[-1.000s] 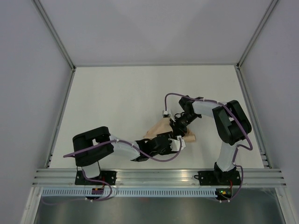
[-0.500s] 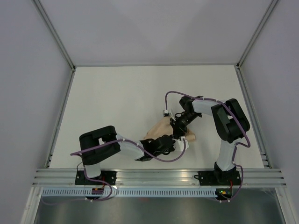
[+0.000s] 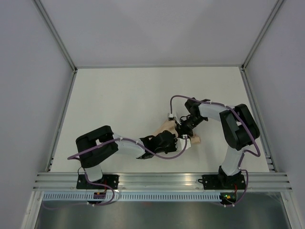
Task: Fold the napkin, place the utensils inside, and roll it up
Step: Roll the napkin at the center of the board.
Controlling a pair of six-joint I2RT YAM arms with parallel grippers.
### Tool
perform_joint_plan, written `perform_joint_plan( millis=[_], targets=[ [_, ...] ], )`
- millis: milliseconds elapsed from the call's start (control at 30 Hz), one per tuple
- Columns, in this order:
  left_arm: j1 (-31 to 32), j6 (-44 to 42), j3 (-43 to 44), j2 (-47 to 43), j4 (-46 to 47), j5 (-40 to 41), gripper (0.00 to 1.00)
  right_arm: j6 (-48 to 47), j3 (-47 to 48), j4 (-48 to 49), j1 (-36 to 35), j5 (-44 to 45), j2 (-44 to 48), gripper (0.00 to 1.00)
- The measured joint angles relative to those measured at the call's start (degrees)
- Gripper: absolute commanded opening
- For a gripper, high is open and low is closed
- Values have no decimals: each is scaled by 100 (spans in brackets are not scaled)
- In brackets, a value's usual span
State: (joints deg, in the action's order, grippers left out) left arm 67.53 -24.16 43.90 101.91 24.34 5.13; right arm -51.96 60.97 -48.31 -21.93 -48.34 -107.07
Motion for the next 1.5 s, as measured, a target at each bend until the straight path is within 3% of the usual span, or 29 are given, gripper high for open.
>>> perform_joint_plan(
  millis=[233,567,867,1133,1500],
  targets=[
    [-472,365,105,-33,-170,-1034,2,140,-385,291,138,527,741,62],
    [-1224,938,400,116,-560,-2669,2,702,-1200,1397,588,833,2411,68],
    [-1753,1491,1113,682,-1123,-4048,2,680,-2249,1921,535,793,3495,73],
    [-2022,1862,1458,1062,-1266,-4811,2,778,-3381,3198,-708,1707,4389,74],
    [-2203,2166,1729,1333,-1456,-5276,2,741,-3952,4636,-1580,2988,4089,68]
  ],
)
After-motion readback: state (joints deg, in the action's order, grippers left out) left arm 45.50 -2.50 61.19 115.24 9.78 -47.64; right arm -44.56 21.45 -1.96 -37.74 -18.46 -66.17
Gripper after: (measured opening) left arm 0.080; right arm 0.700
